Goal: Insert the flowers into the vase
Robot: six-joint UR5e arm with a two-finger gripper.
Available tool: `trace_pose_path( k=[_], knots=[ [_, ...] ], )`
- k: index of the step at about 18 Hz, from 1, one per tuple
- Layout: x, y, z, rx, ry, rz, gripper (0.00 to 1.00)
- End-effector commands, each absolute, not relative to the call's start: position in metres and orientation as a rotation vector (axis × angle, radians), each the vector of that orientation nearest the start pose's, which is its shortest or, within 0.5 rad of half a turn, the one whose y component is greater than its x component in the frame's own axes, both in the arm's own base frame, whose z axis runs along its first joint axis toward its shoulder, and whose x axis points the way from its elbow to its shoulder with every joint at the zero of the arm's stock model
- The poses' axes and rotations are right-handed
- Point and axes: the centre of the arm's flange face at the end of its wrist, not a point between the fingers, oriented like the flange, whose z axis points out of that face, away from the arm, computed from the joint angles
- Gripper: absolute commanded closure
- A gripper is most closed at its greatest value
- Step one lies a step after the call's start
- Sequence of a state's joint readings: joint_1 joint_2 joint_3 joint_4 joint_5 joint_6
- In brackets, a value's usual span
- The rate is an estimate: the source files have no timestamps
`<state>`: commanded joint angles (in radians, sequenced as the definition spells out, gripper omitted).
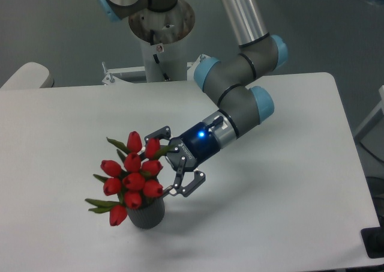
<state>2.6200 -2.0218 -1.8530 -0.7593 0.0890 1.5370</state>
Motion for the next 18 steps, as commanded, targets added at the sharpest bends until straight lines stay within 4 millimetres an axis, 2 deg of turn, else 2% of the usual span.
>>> trace_pose_path(
  k=[8,13,16,18],
  knots=[
    [-0.392,0.482,0.282,-1.624,0.462,-0.329,0.00],
    [-0.409,0.465,0.294,-1.687,0.464,-0.260,0.00],
    [-0.423,0.452,0.313,-1.778,0.496,-0.165,0.00],
    [-0.438,0.451,0.335,-1.888,0.549,-0.063,0.00]
  ],
)
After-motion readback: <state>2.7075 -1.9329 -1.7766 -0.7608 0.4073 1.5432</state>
